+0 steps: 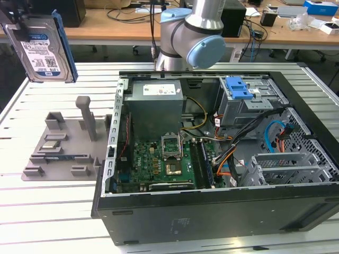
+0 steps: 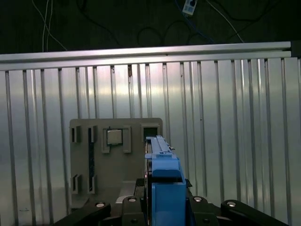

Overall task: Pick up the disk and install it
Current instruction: 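Pick up the disk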

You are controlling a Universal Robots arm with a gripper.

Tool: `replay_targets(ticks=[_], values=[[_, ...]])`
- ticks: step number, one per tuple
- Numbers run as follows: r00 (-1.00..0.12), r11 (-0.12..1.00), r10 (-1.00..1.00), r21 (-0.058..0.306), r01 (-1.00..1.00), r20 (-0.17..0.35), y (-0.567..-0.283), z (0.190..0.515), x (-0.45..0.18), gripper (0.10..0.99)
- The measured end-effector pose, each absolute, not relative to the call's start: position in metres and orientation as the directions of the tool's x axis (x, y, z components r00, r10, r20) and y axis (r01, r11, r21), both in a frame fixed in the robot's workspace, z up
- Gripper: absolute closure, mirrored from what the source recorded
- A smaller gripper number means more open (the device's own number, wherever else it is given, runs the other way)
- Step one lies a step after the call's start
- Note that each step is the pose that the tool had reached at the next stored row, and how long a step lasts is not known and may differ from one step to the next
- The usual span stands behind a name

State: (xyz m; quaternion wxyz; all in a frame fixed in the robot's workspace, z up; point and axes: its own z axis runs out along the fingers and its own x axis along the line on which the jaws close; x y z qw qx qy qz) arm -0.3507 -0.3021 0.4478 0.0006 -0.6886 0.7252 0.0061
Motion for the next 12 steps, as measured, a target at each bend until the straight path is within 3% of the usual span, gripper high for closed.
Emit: replay_targets(ticks=[12], values=[[-0.052,0.052,-0.999,0.008,-0.999,-0.01,-0.302,0.484,-0.351,0.722]])
